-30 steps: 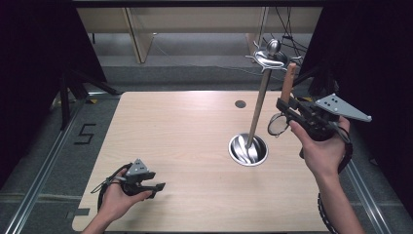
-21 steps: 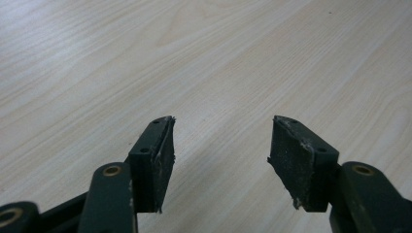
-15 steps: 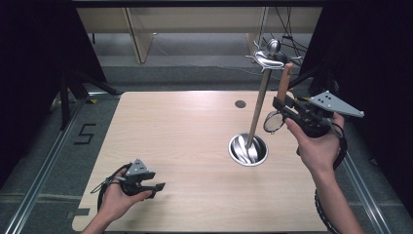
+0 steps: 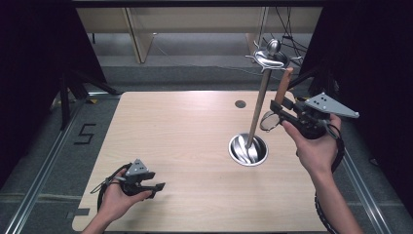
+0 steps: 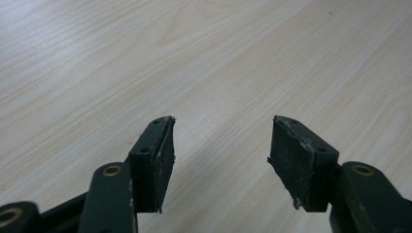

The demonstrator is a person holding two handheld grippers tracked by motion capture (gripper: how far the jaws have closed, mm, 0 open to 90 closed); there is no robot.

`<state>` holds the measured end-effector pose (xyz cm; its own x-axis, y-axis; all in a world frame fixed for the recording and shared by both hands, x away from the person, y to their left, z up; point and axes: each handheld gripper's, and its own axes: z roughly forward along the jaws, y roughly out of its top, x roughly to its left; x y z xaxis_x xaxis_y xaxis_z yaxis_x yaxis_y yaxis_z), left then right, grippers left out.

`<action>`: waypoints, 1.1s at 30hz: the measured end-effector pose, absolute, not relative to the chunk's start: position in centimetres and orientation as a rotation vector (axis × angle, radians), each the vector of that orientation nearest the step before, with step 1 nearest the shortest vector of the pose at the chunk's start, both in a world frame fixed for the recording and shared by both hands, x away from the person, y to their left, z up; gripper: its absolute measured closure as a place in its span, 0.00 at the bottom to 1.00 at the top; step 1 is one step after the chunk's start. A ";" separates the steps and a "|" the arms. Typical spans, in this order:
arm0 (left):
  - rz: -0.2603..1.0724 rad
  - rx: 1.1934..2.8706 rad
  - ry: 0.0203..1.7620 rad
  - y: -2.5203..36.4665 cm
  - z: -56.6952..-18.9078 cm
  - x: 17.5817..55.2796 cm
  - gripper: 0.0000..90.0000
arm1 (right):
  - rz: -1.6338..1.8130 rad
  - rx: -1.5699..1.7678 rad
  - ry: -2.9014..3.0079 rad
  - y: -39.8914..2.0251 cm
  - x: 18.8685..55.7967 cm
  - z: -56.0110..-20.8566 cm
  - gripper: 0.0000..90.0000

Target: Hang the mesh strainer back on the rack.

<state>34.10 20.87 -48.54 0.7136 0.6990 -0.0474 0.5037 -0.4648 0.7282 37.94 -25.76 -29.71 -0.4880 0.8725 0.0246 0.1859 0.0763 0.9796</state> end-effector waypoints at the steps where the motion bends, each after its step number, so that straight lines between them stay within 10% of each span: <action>1: 0.332 2.163 0.911 20.9 -48.5 34.1 0.46 | 1.444 1.047 1.754 -25.8 37.8 -29.7 0.65; 9: 0.318 2.154 0.922 20.8 -48.5 34.0 0.46 | 1.419 1.115 1.763 -27.2 37.0 -30.7 0.47; 33: 0.312 2.157 0.935 20.8 -48.7 34.0 0.46 | 1.192 1.324 1.918 -32.6 35.7 -41.8 0.40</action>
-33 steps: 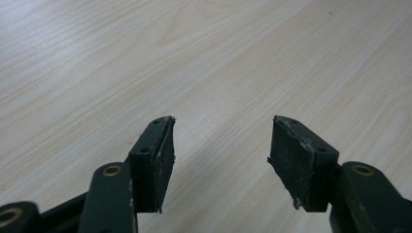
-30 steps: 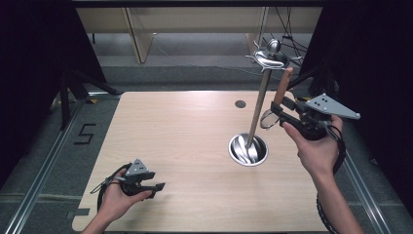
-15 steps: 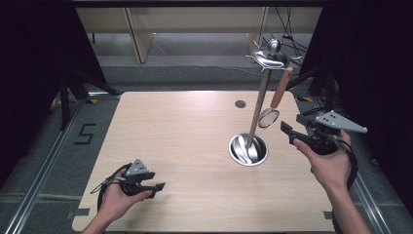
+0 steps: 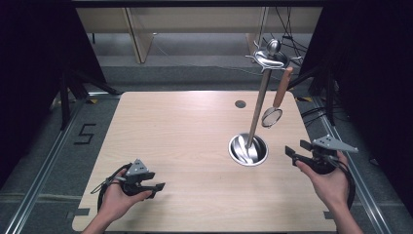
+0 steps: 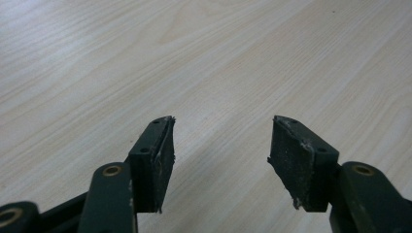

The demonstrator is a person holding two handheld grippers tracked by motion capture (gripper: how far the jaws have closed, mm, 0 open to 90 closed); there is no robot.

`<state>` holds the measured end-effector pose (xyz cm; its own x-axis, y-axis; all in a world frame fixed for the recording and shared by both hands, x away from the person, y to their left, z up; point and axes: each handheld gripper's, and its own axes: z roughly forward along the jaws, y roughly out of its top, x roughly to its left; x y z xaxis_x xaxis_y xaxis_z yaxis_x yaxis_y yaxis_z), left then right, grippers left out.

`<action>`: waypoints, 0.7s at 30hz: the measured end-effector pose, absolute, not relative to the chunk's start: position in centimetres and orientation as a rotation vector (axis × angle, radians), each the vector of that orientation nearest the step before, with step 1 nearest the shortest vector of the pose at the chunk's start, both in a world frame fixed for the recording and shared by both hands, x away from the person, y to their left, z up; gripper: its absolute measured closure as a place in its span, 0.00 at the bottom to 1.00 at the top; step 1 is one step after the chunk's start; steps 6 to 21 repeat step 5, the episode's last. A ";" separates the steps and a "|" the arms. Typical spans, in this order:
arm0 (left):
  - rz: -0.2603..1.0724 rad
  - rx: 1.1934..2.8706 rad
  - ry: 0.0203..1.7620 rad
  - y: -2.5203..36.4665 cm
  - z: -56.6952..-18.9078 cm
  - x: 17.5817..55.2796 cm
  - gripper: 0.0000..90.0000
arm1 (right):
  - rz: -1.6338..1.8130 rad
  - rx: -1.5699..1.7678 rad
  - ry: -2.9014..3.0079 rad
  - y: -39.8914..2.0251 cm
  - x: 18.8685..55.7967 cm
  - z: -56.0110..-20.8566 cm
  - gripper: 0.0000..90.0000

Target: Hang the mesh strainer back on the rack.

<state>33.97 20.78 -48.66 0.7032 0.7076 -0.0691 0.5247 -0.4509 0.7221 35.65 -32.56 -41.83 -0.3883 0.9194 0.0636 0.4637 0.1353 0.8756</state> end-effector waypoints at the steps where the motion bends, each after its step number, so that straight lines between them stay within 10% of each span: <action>1: 0.312 2.157 0.934 20.8 -48.6 34.0 0.45 | 1.187 1.338 1.931 -32.6 35.5 -42.5 0.40; 21: 0.320 2.152 0.926 20.7 -48.6 34.0 0.46 | 1.201 1.409 1.949 -32.9 35.2 -44.1 0.39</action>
